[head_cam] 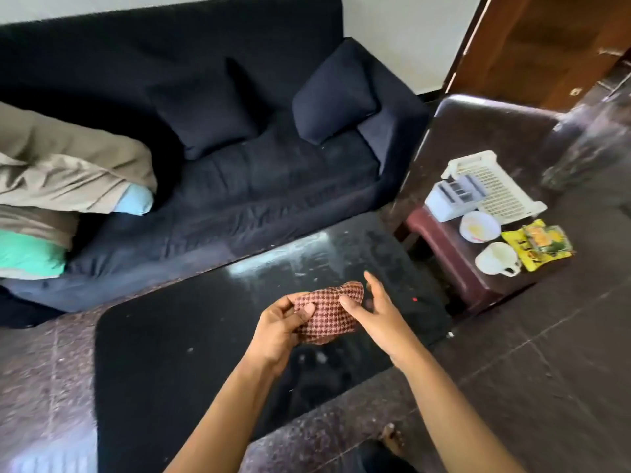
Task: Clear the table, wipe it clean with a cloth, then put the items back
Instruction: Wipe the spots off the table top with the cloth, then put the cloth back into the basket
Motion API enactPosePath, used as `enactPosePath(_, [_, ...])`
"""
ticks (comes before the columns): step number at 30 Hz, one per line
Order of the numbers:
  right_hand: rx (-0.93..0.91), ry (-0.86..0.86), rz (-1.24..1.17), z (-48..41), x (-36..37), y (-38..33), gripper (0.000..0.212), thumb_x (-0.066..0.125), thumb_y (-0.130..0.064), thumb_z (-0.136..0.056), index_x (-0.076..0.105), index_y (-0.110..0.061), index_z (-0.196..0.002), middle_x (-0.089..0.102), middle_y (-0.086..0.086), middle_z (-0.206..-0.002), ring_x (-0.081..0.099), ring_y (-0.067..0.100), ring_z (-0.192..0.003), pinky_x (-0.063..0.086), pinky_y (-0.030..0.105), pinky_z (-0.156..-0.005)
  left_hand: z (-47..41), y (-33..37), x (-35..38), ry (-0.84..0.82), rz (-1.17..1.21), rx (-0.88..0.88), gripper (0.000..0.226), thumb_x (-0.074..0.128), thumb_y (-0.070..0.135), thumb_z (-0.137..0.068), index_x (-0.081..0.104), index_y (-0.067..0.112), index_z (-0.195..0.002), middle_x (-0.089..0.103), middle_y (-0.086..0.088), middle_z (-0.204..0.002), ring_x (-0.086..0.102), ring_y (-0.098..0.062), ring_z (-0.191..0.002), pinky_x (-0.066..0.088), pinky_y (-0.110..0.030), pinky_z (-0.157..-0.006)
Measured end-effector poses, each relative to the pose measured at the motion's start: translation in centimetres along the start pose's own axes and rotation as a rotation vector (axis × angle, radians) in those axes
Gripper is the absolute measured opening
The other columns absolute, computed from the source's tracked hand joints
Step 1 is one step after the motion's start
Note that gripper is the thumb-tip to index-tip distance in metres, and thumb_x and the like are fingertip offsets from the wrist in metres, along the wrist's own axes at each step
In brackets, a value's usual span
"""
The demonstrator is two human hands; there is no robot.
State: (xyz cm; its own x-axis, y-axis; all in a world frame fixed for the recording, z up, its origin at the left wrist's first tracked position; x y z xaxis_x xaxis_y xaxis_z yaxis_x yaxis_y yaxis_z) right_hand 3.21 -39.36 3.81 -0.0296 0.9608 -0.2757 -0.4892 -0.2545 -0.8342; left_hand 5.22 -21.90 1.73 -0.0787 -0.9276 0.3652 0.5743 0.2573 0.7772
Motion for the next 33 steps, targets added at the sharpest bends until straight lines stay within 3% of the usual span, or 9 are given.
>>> enactPosePath(3, [-0.313, -0.131, 0.442, -2.4, -10.7, -1.0, 0.084, 0.067, -0.052, -0.078, 0.020, -0.038, -0.147, 0.001, -0.014, -0.158, -0.007, 0.007, -0.144, 0.005, 0.041, -0.118, -3.6, -0.4, 9.4, -0.041, -0.053, 0.004, 0.036, 0.068, 0.008, -0.072, 0.059, -0.001, -0.106, 0.069, -0.018, -0.089, 0.067, -0.028, -0.069, 0.058, -0.040, -0.055])
enactPosePath(6, [-0.288, -0.305, 0.660, -5.0, -18.2, -1.2, 0.084, 0.075, -0.051, -0.072, 0.031, -0.038, -0.141, 0.034, -0.006, -0.149, 0.027, 0.017, -0.139, 0.023, 0.041, -0.113, -6.6, -0.2, 17.0, -0.057, -0.074, 0.041, 0.026, 0.066, 0.002, -0.074, 0.061, 0.002, -0.100, 0.070, -0.014, -0.087, 0.068, -0.026, -0.072, 0.058, -0.039, -0.057])
enactPosePath(8, [-0.215, -0.333, 0.661, -6.6, -23.0, -0.7, 0.072, 0.079, -0.046, -0.069, 0.043, -0.033, -0.129, 0.055, -0.008, -0.125, 0.052, 0.015, -0.115, 0.042, 0.031, -0.094, -8.5, -0.1, 21.6, -0.003, -0.080, 0.091, 0.020, 0.065, -0.005, -0.078, 0.063, 0.007, -0.094, 0.072, -0.008, -0.083, 0.068, -0.020, -0.075, 0.057, -0.032, -0.060])
enactPosePath(11, [-0.103, -0.277, 0.514, -9.2, -29.5, 0.0, 0.056, 0.082, -0.036, -0.069, 0.052, -0.025, -0.115, 0.062, -0.008, -0.105, 0.061, 0.013, -0.097, 0.050, 0.028, -0.085, -11.6, 0.1, 27.0, 0.090, -0.079, 0.158, 0.020, 0.065, -0.007, -0.079, 0.064, 0.011, -0.088, 0.071, -0.005, -0.080, 0.066, -0.016, -0.076, 0.054, -0.024, -0.063])
enactPosePath(17, [0.118, -0.112, -0.273, -14.4, -42.1, 3.2, 0.018, 0.067, -0.001, -0.083, 0.063, -0.011, -0.097, 0.069, 0.006, -0.095, 0.065, 0.016, -0.088, 0.055, 0.027, -0.076, -20.0, -2.5, 37.4, 0.211, 0.122, 0.093, 0.014, 0.064, -0.005, -0.082, 0.061, 0.007, -0.088, 0.067, -0.008, -0.080, 0.064, -0.016, -0.067, 0.056, -0.027, -0.062])
enactPosePath(24, [0.339, 0.246, -0.451, -21.6, -54.0, 9.3, 0.011, 0.057, -0.001, -0.091, 0.054, -0.009, -0.099, 0.061, 0.004, -0.082, 0.058, 0.014, -0.071, 0.051, 0.024, -0.042, -31.5, -7.7, 50.0, 0.173, 0.097, -0.208, 0.023, 0.053, -0.007, -0.089, 0.059, 0.005, -0.108, 0.064, -0.012, -0.096, 0.062, -0.019, -0.077, 0.055, -0.030, -0.063])
enactPosePath(27, [0.325, 0.318, -0.399, -24.9, -57.4, 10.0, 0.014, 0.055, 0.003, -0.091, 0.055, -0.011, -0.088, 0.061, 0.007, -0.080, 0.058, 0.018, -0.069, 0.052, 0.031, -0.051, -35.4, -8.9, 53.0, 0.217, 0.044, -0.201, 0.033, 0.049, -0.011, -0.089, 0.056, 0.004, -0.118, 0.062, -0.012, -0.105, 0.060, -0.021, -0.086, 0.052, -0.034, -0.072])
enactPosePath(30, [0.320, 0.362, -0.171, -29.4, -60.5, 11.6, 0.015, 0.052, 0.003, -0.092, 0.062, -0.004, -0.101, 0.066, 0.015, -0.096, 0.064, 0.030, -0.088, 0.054, 0.048, -0.083, -39.6, -10.3, 55.4, 0.280, -0.063, -0.169, 0.044, 0.049, -0.014, -0.087, 0.054, 0.003, -0.127, 0.063, -0.013, -0.119, 0.062, -0.026, -0.093, 0.054, -0.039, -0.082])
enactPosePath(33, [0.274, 0.323, 0.115, -33.7, -62.0, 13.0, 0.026, 0.051, 0.000, -0.092, 0.064, -0.001, -0.114, 0.067, 0.016, -0.104, 0.064, 0.031, -0.095, 0.053, 0.042, -0.086, -43.2, -11.4, 56.4, 0.368, -0.249, -0.161, 0.047, 0.052, -0.008, -0.088, 0.053, 0.009, -0.131, 0.062, -0.010, -0.123, 0.064, -0.022, -0.091, 0.057, -0.031, -0.076])
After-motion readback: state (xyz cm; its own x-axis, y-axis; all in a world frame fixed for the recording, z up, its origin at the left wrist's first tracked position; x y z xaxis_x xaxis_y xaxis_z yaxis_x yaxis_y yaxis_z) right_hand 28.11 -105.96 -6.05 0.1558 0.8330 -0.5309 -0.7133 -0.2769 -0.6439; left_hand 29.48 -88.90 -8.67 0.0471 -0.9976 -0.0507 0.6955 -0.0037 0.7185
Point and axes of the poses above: each hand's wrist, its own z-axis away from the middle knuckle, its own x-axis out of the palm, y = z × x, the point moved 4 cm from there along -z, towards the middle knuckle
